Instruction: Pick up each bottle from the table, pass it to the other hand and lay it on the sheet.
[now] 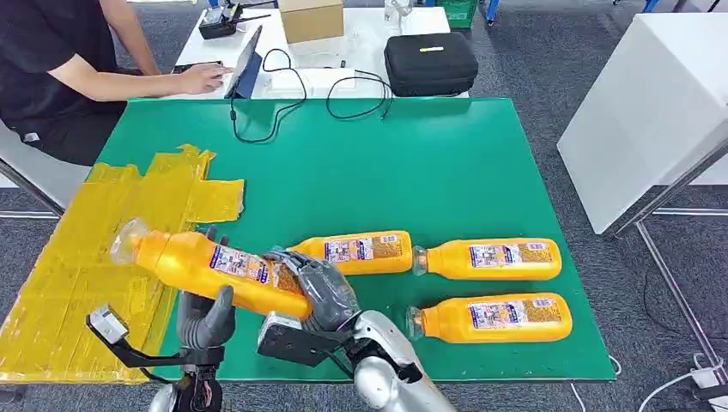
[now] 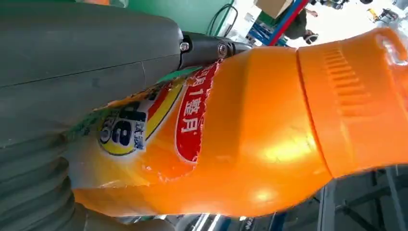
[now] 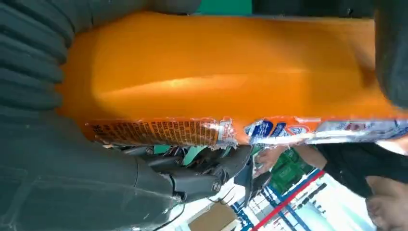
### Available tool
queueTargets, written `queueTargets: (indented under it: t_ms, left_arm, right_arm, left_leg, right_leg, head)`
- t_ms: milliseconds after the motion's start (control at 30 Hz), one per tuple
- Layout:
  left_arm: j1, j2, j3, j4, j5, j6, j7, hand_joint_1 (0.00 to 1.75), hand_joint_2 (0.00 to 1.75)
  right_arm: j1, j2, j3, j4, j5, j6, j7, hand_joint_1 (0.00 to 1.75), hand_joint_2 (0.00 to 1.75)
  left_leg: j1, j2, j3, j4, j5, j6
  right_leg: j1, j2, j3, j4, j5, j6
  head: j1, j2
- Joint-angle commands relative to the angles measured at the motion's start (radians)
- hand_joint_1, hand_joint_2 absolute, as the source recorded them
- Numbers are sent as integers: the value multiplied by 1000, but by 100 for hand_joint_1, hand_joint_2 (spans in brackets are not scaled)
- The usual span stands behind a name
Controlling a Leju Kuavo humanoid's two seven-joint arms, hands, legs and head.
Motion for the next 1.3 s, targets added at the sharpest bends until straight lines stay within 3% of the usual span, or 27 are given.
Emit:
queueTargets:
  t_ms: [33, 167, 200, 267, 300, 767, 867, 900, 933, 967, 1067, 1100, 1133, 1233, 1300]
  left_arm:
    - [-24, 3, 31, 48, 18, -2, 3, 0, 175]
    - [-24, 2, 47, 42, 23, 3, -6, 0, 175]
    - [-17, 2, 55, 41, 28, 3, -11, 16, 175]
    - [-10, 2, 60, 40, 29, 0, -12, 16, 175]
    - [-10, 2, 59, 38, 32, -5, -19, 175, 175]
    - [-12, 2, 39, 5, 0, 51, -57, 175, 175]
    - [-11, 2, 38, -28, -146, 174, -83, 175, 175]
    - [-12, 2, 35, -35, -148, 178, -82, 175, 175]
    - [-10, 2, 37, -59, -219, 242, -88, 175, 175]
    - [-13, 2, 39, -83, -319, 311, -106, 175, 175]
    - [-65, 8, 64, -112, -602, 507, -111, 175, 175]
    - [-79, 6, 77, -110, -608, 505, -101, 175, 175]
    - [-112, 21, 78, -89, -773, 612, -89, 175, 175]
    - [-235, 81, 94, 16, -1071, 786, -55, 175, 175]
    - [-283, 109, 105, 63, -1120, 821, -58, 175, 175]
  right_arm:
    - [-59, 43, 216, 214, 11, -3, -9, 175, 175]
    - [-54, 55, 270, 242, 7, 0, -10, 175, 175]
    - [-52, 49, 272, 248, 1, -6, -10, 175, 175]
    - [-52, 42, 270, 254, -4, -12, -14, 175, 175]
    - [-55, 42, 268, 257, -7, -14, -15, 175, 175]
    - [-43, 20, 234, 217, -2, -33, 8, 175, 175]
    - [-33, 9, 192, 156, 12, -74, 29, 175, 175]
    - [-33, 5, 188, 139, 11, -72, 29, 23, 175]
    - [-22, -5, 161, 92, 7, -64, 53, 0, 175]
    - [-20, -30, 142, 39, 24, -85, 69, 0, 0]
    - [-3, -88, 36, -100, 3, -70, 82, 0, 0]
    - [-1, -100, 17, -125, -2, -43, 83, 0, 0]
    - [-4, -111, -19, -148, -6, -44, 84, 0, 0]
    - [-73, -173, -113, -162, -60, 5, 83, 0, 0]
    - [-121, -193, -158, -142, -94, 42, 68, 0, 0]
  left_leg:
    - [2, 4, 6, -2, -2, -1]
    - [1, 1, 4, -2, -1, -1]
    - [1, 1, 3, -2, 0, -1]
    - [1, 1, 4, -2, -1, -1]
    - [2, 1, 6, -2, -1, -1]
    - [1, -3, 3, -1, 0, -1]
    - [2, -3, 5, -1, -1, -1]
    - [1, -3, 3, -1, 0, -1]
    - [2, -3, 4, 0, -1, -1]
    - [1, -3, 2, 0, -1, 0]
    - [1, -4, 0, 1, 0, 0]
    - [1, -4, 0, 1, -1, 0]
    - [1, -4, -1, 1, 0, 0]
    - [1, -7, 0, 0, 2, 0]
    - [1, -9, 1, 0, 2, 0]
  right_leg:
    - [2, 3, 5, -2, -1, -2]
    - [1, 1, 3, -2, -1, -1]
    - [1, 0, 2, -1, 0, -1]
    - [1, 0, 3, -2, -1, -1]
    - [3, -1, 6, -3, -1, -1]
    - [1, -3, 3, -1, -1, -1]
    - [3, -4, 5, -2, -2, -1]
    - [2, -4, 3, -2, -1, -1]
    - [3, -4, 5, -2, -2, -1]
    - [2, -4, 3, -1, -1, -1]
    - [1, -5, 0, 0, -1, 0]
    - [2, -5, 2, 0, -1, -1]
    - [2, -4, 0, -1, 0, 0]
    - [1, -8, 1, -1, 0, 0]
    - [2, -10, 3, -2, 0, 0]
  head:
    - [0, 0]
    - [0, 0]
    - [0, 0]
    - [0, 0]
    - [0, 0]
    - [0, 0]
    - [0, 0]
    - [0, 0]
    - [0, 0]
    - [0, 0]
    - [0, 0]
    - [0, 0]
    - [0, 0]
    - [0, 0]
    - [0, 0]
